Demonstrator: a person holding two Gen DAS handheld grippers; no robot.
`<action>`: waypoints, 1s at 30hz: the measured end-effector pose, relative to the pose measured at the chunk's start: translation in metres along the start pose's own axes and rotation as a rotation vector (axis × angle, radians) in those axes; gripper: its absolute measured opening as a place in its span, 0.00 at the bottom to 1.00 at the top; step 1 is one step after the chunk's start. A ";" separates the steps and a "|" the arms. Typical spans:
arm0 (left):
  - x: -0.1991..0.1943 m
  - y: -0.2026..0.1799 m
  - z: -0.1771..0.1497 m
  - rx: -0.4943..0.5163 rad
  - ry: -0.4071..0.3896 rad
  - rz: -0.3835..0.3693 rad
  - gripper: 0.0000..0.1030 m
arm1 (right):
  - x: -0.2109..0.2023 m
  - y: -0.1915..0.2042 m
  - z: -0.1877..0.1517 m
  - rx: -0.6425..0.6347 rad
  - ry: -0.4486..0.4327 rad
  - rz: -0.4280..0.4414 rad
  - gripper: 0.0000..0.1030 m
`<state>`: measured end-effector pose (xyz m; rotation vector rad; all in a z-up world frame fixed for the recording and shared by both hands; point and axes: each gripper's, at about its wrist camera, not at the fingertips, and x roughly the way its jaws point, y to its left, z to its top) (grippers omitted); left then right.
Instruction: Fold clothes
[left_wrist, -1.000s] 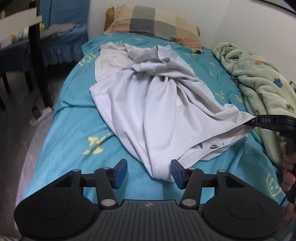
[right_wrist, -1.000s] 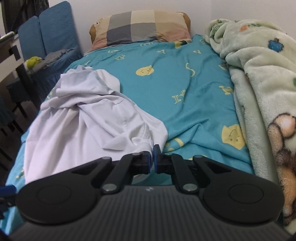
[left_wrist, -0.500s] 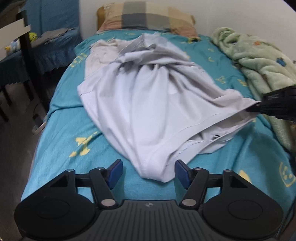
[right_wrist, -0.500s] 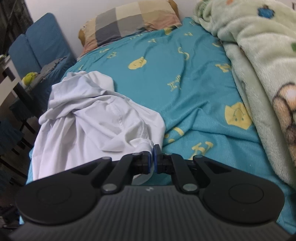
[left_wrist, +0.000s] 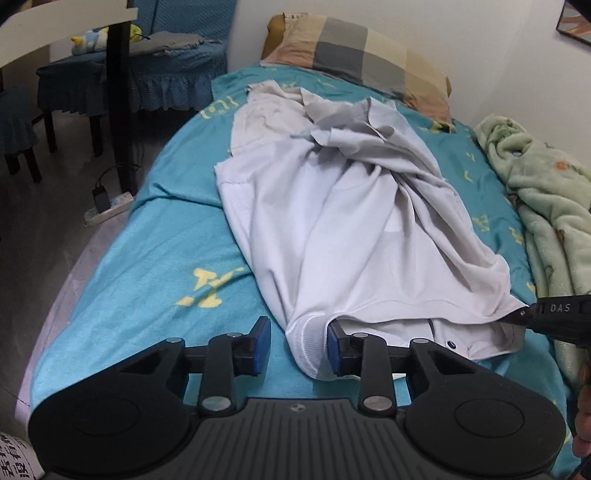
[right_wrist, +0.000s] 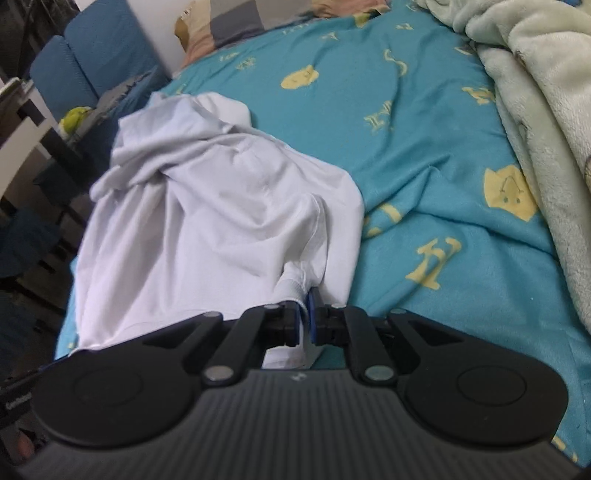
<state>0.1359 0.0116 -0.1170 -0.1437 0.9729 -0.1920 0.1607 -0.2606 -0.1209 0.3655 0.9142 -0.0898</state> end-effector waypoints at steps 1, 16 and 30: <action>0.001 -0.001 0.000 -0.003 0.000 -0.006 0.33 | 0.001 0.001 -0.001 -0.007 0.000 -0.015 0.08; -0.076 -0.005 0.011 -0.018 -0.323 -0.030 0.07 | -0.062 0.007 0.016 0.051 -0.298 0.032 0.05; -0.331 -0.044 0.066 0.004 -0.820 -0.085 0.04 | -0.304 0.068 0.047 -0.043 -0.779 0.236 0.05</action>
